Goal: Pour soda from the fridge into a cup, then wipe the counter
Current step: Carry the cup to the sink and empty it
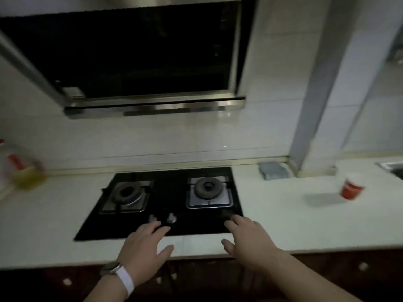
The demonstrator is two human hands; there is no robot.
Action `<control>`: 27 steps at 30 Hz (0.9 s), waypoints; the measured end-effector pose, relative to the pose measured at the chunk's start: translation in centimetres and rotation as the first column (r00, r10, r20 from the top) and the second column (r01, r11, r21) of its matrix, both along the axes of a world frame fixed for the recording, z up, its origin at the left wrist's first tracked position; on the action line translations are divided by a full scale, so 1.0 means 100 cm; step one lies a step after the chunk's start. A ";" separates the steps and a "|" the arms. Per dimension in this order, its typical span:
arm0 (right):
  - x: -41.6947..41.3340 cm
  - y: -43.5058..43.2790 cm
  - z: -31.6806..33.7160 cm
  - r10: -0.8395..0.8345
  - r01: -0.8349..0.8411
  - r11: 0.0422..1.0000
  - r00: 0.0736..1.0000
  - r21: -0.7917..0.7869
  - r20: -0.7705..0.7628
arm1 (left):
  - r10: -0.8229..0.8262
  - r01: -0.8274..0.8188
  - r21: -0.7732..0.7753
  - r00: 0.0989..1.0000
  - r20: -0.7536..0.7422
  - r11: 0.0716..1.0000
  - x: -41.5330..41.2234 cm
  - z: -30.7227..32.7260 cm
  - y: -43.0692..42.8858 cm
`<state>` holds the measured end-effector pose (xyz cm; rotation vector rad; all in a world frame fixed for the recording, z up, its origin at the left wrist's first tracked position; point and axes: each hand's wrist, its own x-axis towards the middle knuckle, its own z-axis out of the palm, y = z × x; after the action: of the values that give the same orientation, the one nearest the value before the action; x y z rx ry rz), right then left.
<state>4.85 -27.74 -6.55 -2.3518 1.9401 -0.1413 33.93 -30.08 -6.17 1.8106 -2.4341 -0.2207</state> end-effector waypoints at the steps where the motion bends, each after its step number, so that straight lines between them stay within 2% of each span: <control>1: -0.020 0.008 -0.001 -0.057 0.057 0.998 0.998 0.001 0.013 | -0.056 0.056 0.002 0.998 -0.001 0.998 -0.022 -0.001 -0.009; 7: -0.113 0.043 -0.012 -0.323 0.323 0.946 0.944 0.021 0.066 | -0.308 0.309 0.048 0.951 -0.028 0.950 -0.141 -0.009 -0.052; 13: -0.180 0.054 -0.021 -0.508 0.507 0.860 0.861 0.052 0.014 | -0.517 0.520 0.072 0.854 -0.057 0.851 -0.245 -0.028 -0.091; 23: -0.255 0.021 -0.021 -0.697 0.697 0.707 0.715 0.120 -0.047 | -0.733 0.738 0.121 0.674 -0.093 0.664 -0.366 -0.059 -0.158; 27: -0.272 0.023 -0.022 -0.755 0.755 0.637 0.652 0.153 -0.074 | -0.807 0.806 0.122 0.588 -0.054 0.579 -0.411 -0.069 -0.178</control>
<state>-22.30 -25.41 -8.78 -1.2750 2.6825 -0.0154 -7.21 -47.92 -13.10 0.5418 -3.1270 -0.4430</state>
